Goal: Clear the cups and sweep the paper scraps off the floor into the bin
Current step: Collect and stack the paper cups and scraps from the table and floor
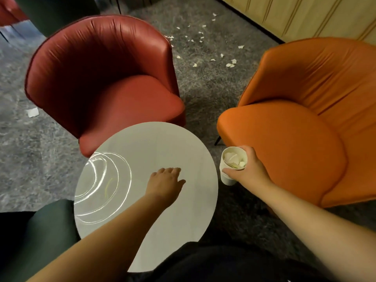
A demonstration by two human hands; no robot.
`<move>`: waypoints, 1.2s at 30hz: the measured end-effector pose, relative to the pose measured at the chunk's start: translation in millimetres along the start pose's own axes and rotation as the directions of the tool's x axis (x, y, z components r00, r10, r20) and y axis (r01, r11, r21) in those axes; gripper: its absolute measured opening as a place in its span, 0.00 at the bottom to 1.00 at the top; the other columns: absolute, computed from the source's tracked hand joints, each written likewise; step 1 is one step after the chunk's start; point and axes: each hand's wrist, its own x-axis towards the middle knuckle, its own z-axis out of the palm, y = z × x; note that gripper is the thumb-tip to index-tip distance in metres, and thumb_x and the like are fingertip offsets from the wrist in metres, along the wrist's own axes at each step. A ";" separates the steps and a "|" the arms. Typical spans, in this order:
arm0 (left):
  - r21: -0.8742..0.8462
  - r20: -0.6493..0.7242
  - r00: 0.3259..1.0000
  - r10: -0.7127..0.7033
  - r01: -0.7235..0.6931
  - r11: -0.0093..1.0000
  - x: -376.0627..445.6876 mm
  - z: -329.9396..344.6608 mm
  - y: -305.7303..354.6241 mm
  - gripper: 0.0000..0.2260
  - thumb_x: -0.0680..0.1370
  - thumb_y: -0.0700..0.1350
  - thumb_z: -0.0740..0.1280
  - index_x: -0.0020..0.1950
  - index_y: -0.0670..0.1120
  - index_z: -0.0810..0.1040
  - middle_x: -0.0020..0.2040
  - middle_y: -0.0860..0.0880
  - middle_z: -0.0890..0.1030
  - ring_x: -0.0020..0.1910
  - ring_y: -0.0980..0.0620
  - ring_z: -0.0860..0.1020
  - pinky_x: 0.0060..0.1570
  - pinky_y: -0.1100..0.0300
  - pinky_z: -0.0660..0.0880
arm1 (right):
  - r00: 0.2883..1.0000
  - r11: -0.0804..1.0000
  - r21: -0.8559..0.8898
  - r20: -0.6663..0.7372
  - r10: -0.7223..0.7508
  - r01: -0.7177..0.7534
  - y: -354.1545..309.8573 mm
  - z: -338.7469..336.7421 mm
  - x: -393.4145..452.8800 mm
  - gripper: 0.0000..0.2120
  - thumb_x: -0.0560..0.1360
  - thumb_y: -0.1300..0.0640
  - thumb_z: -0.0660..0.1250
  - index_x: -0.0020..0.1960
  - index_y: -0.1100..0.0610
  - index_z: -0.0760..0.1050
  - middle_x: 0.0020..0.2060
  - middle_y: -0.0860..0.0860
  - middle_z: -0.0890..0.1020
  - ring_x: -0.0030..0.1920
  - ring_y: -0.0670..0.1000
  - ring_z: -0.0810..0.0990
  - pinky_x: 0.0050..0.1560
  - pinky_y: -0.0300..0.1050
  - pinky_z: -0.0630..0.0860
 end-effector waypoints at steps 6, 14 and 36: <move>0.000 0.009 0.997 0.081 -0.081 0.997 28.9 -11.8 29.0 0.23 0.83 0.58 0.54 0.77 0.51 0.62 0.74 0.50 0.69 0.72 0.46 0.66 0.70 0.51 0.64 | 0.995 0.998 0.019 -0.082 0.054 -0.052 19.6 -27.0 9.2 0.34 0.64 0.54 0.79 0.64 0.49 0.65 0.54 0.46 0.74 0.52 0.49 0.74 0.46 0.41 0.68; 0.021 0.022 0.997 0.074 -0.075 0.997 109.7 -37.3 95.9 0.23 0.83 0.58 0.54 0.77 0.51 0.62 0.75 0.49 0.68 0.73 0.45 0.66 0.70 0.50 0.63 | 0.994 0.994 0.080 -0.074 0.085 -0.079 45.0 -87.4 90.1 0.32 0.63 0.56 0.79 0.60 0.45 0.65 0.52 0.45 0.76 0.51 0.49 0.77 0.45 0.41 0.70; 0.001 -0.074 0.997 0.036 -0.036 0.999 349.8 -175.9 198.5 0.22 0.82 0.57 0.56 0.74 0.50 0.66 0.72 0.49 0.71 0.71 0.45 0.66 0.66 0.48 0.65 | 0.996 0.995 0.083 -0.076 -0.049 0.056 9.1 -210.5 331.4 0.32 0.61 0.55 0.80 0.57 0.43 0.66 0.48 0.38 0.76 0.50 0.45 0.76 0.44 0.35 0.69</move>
